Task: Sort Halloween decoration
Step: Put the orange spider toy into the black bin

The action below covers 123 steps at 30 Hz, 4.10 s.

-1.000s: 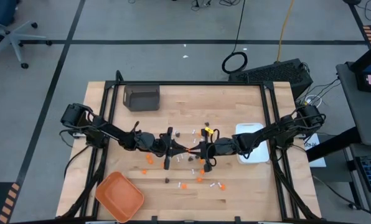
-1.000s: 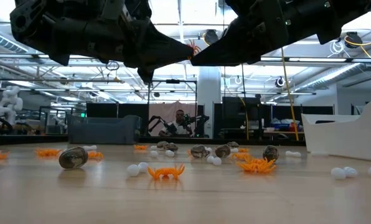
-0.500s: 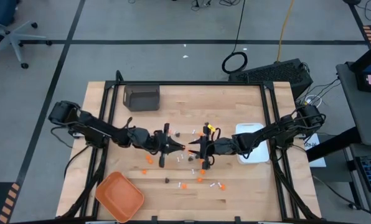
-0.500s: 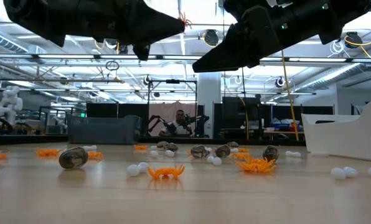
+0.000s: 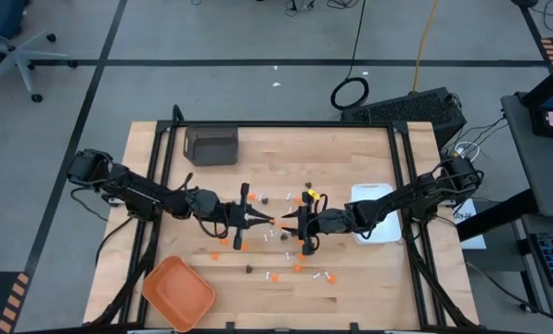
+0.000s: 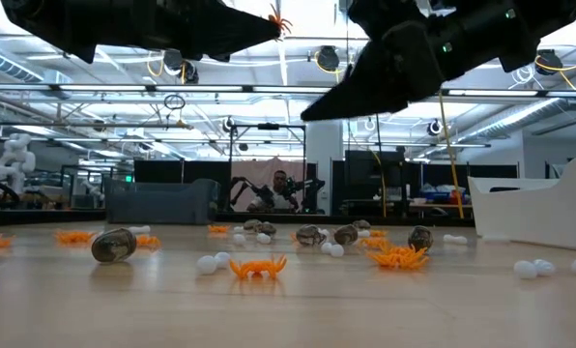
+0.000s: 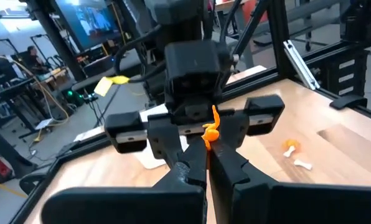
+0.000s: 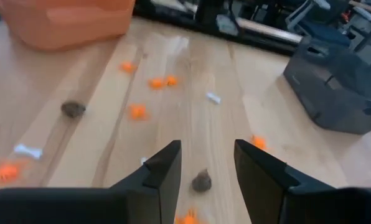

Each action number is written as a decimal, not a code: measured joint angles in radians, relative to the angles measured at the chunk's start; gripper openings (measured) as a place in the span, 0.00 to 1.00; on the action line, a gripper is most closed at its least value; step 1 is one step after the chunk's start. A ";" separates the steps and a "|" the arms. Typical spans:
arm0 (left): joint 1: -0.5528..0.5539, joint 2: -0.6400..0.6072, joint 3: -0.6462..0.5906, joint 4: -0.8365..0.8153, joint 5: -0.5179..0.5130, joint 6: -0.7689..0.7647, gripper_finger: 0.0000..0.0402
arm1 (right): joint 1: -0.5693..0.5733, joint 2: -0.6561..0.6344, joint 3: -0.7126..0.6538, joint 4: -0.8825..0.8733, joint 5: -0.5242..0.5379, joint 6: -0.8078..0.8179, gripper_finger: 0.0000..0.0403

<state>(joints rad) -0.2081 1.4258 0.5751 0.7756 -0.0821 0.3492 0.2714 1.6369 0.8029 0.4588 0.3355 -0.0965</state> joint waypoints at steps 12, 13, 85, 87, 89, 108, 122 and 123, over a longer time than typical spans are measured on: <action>-0.003 0.000 0.000 -0.001 -0.005 -0.003 0.00 | -0.004 0.048 0.000 0.047 0.000 0.012 0.34; -0.003 0.000 0.000 0.000 -0.005 -0.003 0.00 | -0.004 0.049 0.000 0.051 0.001 0.011 0.34; 0.950 -0.413 0.000 -0.988 -0.019 -0.422 0.03 | -0.003 0.049 0.000 0.037 -0.004 0.068 0.34; 0.983 -0.394 0.000 -0.986 0.003 -0.420 0.04 | -0.003 0.049 0.000 0.037 -0.003 0.065 0.34; 1.001 -0.369 0.000 -0.987 0.020 -0.418 0.05 | -0.003 0.049 0.000 0.037 -0.003 0.064 0.34; 0.991 -0.165 0.087 -1.090 -0.054 -0.445 0.06 | -0.005 0.049 0.000 0.037 0.000 0.062 0.34; 0.988 -0.044 0.151 -1.161 -0.055 -0.444 0.13 | 0.008 0.049 0.000 0.022 0.000 0.104 0.34; 0.985 -0.044 0.151 -1.159 -0.060 -0.446 0.16 | 0.011 0.049 0.000 0.022 0.000 0.104 0.34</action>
<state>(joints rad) 0.7766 1.3815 0.7261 -0.3833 -0.1425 -0.0963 0.2826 1.6855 0.8032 0.4808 0.3351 0.0074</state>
